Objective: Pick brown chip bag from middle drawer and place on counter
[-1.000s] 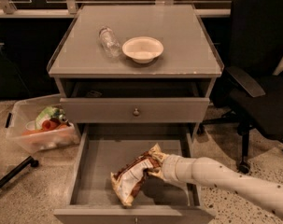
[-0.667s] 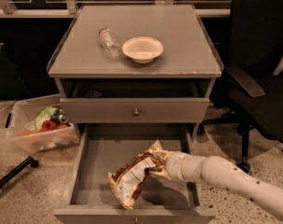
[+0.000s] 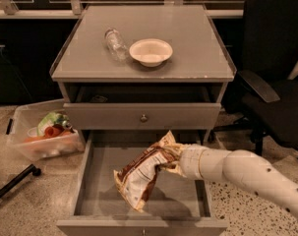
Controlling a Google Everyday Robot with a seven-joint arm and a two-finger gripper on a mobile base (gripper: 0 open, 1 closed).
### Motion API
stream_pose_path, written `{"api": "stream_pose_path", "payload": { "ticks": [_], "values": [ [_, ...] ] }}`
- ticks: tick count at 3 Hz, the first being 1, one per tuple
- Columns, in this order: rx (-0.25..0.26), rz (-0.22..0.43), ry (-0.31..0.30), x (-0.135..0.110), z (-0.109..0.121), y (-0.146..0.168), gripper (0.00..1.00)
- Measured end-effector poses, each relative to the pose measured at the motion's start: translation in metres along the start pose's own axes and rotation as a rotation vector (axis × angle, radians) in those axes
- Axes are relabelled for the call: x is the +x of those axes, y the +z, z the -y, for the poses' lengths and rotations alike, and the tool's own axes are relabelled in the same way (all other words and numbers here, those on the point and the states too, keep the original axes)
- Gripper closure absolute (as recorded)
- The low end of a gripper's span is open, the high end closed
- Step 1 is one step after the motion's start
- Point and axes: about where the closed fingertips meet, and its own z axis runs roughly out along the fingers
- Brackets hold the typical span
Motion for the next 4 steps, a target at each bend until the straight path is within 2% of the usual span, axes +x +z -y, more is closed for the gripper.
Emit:
{"api": "stream_pose_path", "payload": {
  "ticks": [1,2,3,4],
  "values": [
    [0.035,-0.021,-0.044,-0.038,0.041,-0.022,1.0],
    [0.098,-0.044,-0.075,-0.079,0.091,-0.049,1.0],
    [0.098,-0.044,-0.075,-0.079,0.092,-0.049,1.0],
    [0.135,-0.024,-0.115,-0.084,0.105,-0.057,1.0]
  ]
}}
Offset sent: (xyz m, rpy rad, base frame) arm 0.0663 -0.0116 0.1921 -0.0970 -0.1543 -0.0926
